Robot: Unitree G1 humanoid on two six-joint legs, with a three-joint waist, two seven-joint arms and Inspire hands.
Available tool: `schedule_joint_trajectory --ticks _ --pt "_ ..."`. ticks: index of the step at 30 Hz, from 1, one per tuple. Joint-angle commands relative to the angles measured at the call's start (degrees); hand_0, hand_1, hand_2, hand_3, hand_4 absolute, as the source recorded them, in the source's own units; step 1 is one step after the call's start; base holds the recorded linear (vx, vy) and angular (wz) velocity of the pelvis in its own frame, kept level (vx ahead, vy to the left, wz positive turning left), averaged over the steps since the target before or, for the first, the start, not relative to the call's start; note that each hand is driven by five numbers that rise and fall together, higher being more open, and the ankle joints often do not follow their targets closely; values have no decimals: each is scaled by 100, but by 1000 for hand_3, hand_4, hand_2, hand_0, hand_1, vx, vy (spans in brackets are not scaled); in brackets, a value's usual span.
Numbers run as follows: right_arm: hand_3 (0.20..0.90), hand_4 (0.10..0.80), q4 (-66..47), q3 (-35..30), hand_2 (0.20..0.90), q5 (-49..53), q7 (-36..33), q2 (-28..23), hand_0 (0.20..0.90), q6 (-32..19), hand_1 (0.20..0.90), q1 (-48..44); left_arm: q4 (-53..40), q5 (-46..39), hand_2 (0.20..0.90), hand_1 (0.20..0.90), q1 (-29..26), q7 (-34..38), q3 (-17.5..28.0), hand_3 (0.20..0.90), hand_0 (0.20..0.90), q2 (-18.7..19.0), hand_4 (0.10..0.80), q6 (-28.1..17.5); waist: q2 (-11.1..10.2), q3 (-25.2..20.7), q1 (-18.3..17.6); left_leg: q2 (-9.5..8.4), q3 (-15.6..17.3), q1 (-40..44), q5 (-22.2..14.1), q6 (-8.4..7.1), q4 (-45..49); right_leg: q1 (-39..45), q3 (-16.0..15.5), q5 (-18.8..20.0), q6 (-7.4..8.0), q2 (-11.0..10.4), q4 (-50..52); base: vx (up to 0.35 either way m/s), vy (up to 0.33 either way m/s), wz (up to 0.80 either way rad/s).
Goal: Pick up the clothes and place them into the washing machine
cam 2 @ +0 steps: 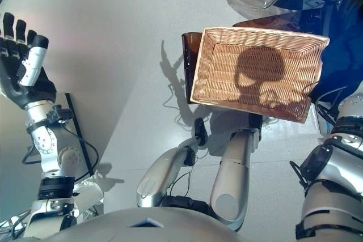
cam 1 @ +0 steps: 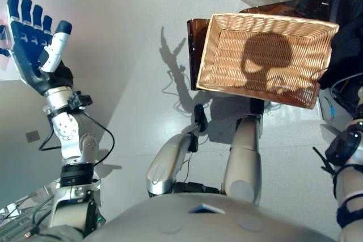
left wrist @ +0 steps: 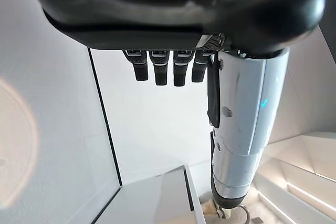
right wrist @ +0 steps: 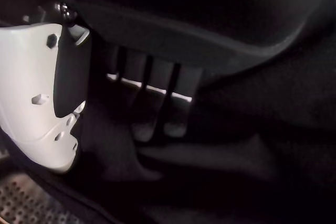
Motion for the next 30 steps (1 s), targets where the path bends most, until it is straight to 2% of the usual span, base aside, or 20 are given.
schedule_joint_trajectory --ticks 1,5,6,7,8,13,19,25,27,28,29,30 --pt "200 300 -416 422 200 -825 72 -2204 200 -1249 200 172 -129 45 900 900 -33 120 401 900 900 310 800 -606 -176 -794 -271 314 -292 -175 -288 -497 639 656 -372 -6 -450 303 -853 0 0 0" --pt "200 300 -321 512 200 -780 172 -2249 200 -1256 200 93 -236 102 900 900 39 121 396 900 900 307 800 -619 -179 -864 -273 322 -300 -124 -338 -503 599 688 -397 -85 -459 320 -823 9 -2 0" --pt "359 414 -328 537 359 -802 179 -2252 359 -1261 359 70 -244 94 900 900 59 124 409 900 900 282 800 -616 -202 -887 -275 341 -294 -141 -283 -509 568 676 -400 -11 -465 337 -867 0 0 0" --pt "359 414 -332 546 359 -810 171 -2248 359 -1259 359 65 -247 92 900 900 66 122 412 900 900 279 800 -616 -200 -893 -275 343 -292 -141 -280 -510 561 675 -399 -8 -466 339 -873 0 0 0" --pt "900 800 -344 548 900 -825 165 -2236 900 -1259 900 68 -263 104 900 900 87 123 418 900 900 264 800 -619 -203 -906 -278 352 -291 -147 -278 -510 553 678 -409 -12 -466 345 -879 0 0 0" --pt "900 800 -310 586 900 -670 355 -2151 900 -1268 900 158 -249 90 900 900 86 126 424 900 900 241 800 -607 -261 -896 -289 371 -311 -161 -266 -519 538 681 -452 2 -470 362 -896 -4 -13 0" --pt "900 800 -285 344 900 -559 452 -1813 900 -1274 900 509 -268 42 900 900 121 97 525 900 900 182 800 -595 -290 -883 -291 355 -349 -205 -270 -505 564 704 -509 19 -480 361 -904 0 0 0" --pt "900 800 -53 396 900 -344 710 -1405 900 -1170 900 812 -265 -7 900 900 96 64 527 900 900 257 800 -560 -371 -870 -264 350 -397 -216 -284 -508 619 767 -578 32 -485 356 -916 -17 -2 5" --pt "900 800 -62 496 900 -206 1054 -827 900 -1062 900 1243 -270 -14 900 900 61 47 518 900 900 227 800 -525 -422 -826 -254 341 -426 -184 -279 -499 625 859 -623 67 -483 345 -956 -26 8 9" --pt "900 800 -75 489 900 -191 1072 -804 900 -1066 900 1262 -267 -13 900 900 67 49 524 900 900 242 800 -524 -434 -822 -263 342 -428 -173 -278 -498 621 874 -626 71 -483 345 -967 17 17 7" --pt "900 800 -119 457 900 -5 1229 -451 900 -1065 900 1439 -274 -8 900 900 49 22 508 900 900 186 800 -494 -436 -801 -279 333 -448 -95 -338 -488 602 940 -645 13 -476 336 -957 13 24 5" --pt "900 800 -146 645 900 145 1538 350 900 -976 900 1846 -213 -7 900 900 -45 34 501 900 900 128 800 -458 -509 -787 -255 336 -495 48 -282 -471 490 1115 -706 116 -451 303 -1106 11 25 5"
